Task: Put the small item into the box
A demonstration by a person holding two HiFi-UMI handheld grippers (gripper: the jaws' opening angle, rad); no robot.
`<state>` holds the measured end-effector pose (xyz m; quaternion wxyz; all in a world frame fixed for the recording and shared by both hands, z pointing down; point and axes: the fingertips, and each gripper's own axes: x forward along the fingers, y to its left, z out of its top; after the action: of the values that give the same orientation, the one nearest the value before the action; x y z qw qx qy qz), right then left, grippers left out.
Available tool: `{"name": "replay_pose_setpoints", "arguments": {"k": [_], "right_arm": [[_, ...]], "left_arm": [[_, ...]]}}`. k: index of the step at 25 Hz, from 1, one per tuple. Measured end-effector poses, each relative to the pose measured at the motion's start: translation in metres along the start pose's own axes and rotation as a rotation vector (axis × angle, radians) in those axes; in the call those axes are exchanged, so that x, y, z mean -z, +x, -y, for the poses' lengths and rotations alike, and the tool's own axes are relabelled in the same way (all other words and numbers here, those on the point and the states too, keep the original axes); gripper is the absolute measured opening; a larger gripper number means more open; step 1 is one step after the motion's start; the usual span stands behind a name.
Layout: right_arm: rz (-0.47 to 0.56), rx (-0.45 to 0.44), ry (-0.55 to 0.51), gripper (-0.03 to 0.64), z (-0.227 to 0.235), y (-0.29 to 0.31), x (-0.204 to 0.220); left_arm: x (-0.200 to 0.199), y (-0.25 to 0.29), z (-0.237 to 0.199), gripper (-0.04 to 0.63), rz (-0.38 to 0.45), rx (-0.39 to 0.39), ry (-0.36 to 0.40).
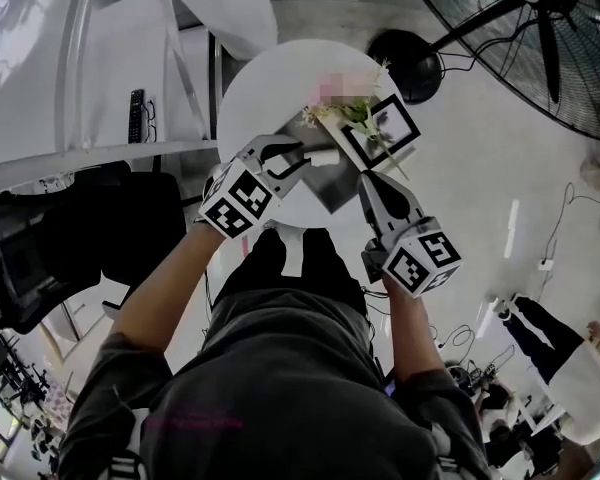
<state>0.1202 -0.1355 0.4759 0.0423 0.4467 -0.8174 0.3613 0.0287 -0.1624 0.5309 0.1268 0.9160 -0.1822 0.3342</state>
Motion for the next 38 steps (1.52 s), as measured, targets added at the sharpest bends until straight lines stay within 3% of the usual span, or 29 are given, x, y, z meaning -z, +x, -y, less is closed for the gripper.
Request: {"name": "replay_pose_setpoints", "arguments": {"k": [7,20,38], "right_arm": [[0.031,0.001,-0.035,0.021,-0.028,0.000,-0.013],[0.096,0.011,-0.082,0.021,-0.077,-0.010,-0.031],[0.145,0.006,-0.152,0.021,-0.126,-0.029,-0.037]], "left_arm": [[-0.032,-0.049,0.001,0.083,0.126,-0.025,-0.006],[-0.051,-0.129,0.007,0.044,0.272,-0.070,-0.004],[-0.050,-0.196,0.028,0.021,0.392,-0.109,-0.009]]}}
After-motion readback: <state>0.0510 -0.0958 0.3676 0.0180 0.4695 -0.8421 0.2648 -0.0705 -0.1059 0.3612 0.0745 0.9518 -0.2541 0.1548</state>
